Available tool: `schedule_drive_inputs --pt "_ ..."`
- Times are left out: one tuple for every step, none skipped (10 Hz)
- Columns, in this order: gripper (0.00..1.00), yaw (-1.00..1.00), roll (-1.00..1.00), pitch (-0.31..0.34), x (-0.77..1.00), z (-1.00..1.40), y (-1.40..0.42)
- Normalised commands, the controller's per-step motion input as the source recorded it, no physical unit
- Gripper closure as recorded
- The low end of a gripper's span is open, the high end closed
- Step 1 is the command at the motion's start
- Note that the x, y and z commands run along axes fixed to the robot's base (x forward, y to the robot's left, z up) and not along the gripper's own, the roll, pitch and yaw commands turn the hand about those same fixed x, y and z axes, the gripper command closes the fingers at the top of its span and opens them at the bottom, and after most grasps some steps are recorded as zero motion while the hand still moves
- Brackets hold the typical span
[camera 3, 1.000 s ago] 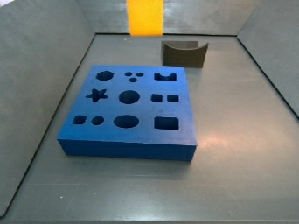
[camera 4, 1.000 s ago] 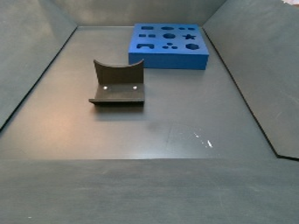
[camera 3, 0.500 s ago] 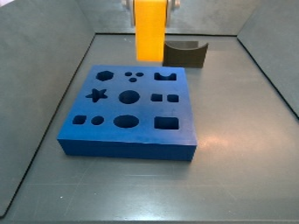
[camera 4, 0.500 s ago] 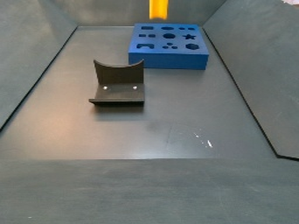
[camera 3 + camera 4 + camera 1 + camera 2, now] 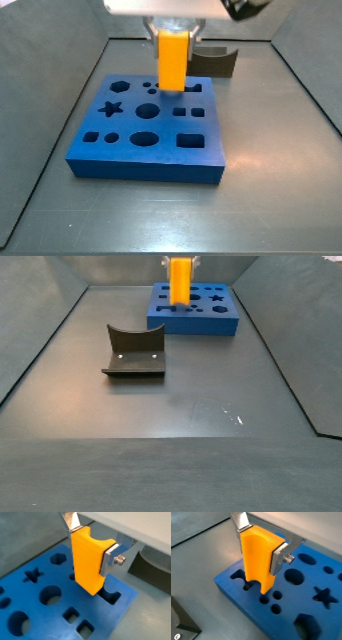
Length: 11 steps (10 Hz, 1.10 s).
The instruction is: Insert the arch object.
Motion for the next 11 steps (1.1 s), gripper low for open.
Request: schedule_drive_inputs --pt "1.00 0.08 0.05 0.126 0.53 -0.20 0.17" --pt "1.00 0.02 0.08 0.167 0.63 -0.13 0.13" --pt "1.00 0.00 0.08 0.166 0.65 -0.15 0.11" --pt "1.00 0.00 0.03 0.087 0.51 -0.27 0.03" --pt "1.00 0.00 0.03 0.059 0.51 -0.30 0.00" --pt "1.00 0.00 0.03 0.023 0.47 -0.38 0.00" --pt "1.00 0.00 0.01 0.000 0.45 -0.44 0.00" --pt "1.00 0.02 0.03 0.000 0.44 -0.49 0.00" --pt "1.00 0.05 0.04 -0.011 0.15 -0.57 0.00" --pt "1.00 0.13 0.06 -0.133 0.00 -0.70 -0.03" --pt "1.00 0.20 0.08 -0.204 -0.08 -0.75 -0.05"
